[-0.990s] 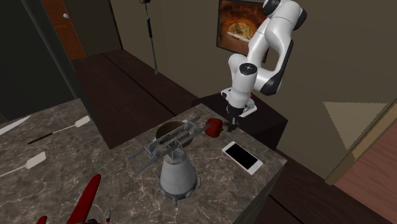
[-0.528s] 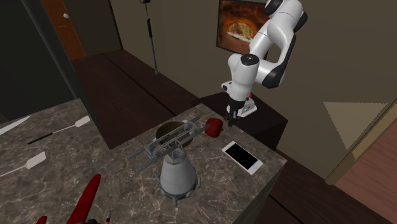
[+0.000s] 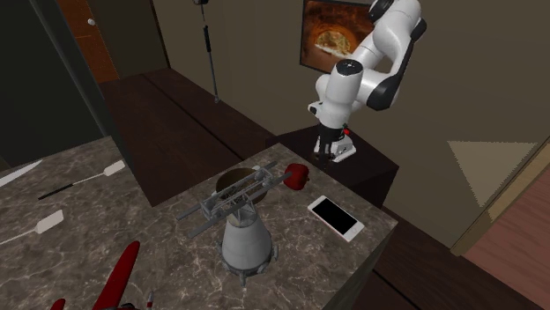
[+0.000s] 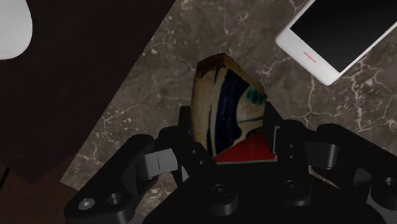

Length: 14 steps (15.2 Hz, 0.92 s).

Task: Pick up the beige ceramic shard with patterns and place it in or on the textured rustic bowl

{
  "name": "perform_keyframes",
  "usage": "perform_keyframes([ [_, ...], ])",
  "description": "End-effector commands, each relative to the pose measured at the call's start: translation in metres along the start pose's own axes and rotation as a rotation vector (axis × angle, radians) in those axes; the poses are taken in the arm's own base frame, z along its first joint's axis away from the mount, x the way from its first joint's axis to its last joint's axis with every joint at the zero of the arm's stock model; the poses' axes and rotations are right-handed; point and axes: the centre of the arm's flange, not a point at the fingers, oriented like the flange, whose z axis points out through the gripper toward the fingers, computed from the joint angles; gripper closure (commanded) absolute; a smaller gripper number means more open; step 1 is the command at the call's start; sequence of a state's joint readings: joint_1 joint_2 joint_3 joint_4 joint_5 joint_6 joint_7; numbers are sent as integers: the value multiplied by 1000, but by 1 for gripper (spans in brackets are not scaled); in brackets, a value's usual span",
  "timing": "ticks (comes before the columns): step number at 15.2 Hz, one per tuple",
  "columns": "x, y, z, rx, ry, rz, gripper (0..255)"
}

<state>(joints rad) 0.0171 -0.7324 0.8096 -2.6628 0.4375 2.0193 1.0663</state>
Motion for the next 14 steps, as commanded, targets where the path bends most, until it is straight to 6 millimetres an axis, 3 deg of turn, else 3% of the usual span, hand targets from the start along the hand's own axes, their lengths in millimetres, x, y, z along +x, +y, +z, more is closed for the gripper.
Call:
perform_keyframes([
  [1, 1, 1, -11, 0, 0, 0, 255],
  [4, 2, 2, -25, 0, 0, 0, 255],
  [14, 122, -53, -20, 0, 0, 0, 255],
])
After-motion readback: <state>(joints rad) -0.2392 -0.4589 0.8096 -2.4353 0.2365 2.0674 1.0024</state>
